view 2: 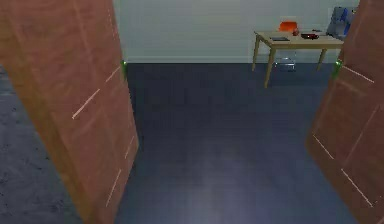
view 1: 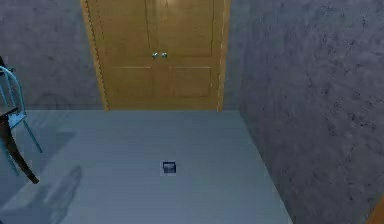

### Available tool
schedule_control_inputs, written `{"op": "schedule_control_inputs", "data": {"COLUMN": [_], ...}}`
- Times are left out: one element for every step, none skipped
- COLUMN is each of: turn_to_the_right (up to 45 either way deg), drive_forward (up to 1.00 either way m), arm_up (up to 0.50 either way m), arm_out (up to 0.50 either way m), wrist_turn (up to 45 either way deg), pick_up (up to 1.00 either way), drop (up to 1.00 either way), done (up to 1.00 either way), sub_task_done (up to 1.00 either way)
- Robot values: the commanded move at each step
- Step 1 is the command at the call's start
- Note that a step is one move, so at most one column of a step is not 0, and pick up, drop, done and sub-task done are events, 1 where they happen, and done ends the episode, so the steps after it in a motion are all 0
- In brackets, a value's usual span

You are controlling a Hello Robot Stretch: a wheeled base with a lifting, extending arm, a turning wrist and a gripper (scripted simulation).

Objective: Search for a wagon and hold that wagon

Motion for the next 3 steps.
{"op": "schedule_control_inputs", "data": {"turn_to_the_right": [0.0, -45.0, -45.0], "drive_forward": [0.75, 0.0, 0.0], "arm_up": [0.0, 0.0, 0.0], "arm_out": [0.0, 0.0, 0.0], "wrist_turn": [0.0, 0.0, 0.0], "pick_up": [0.0, 0.0, 0.0], "drop": [0.0, 0.0, 0.0], "done": [0.0, 0.0, 0.0], "sub_task_done": [0.0, 0.0, 0.0]}}
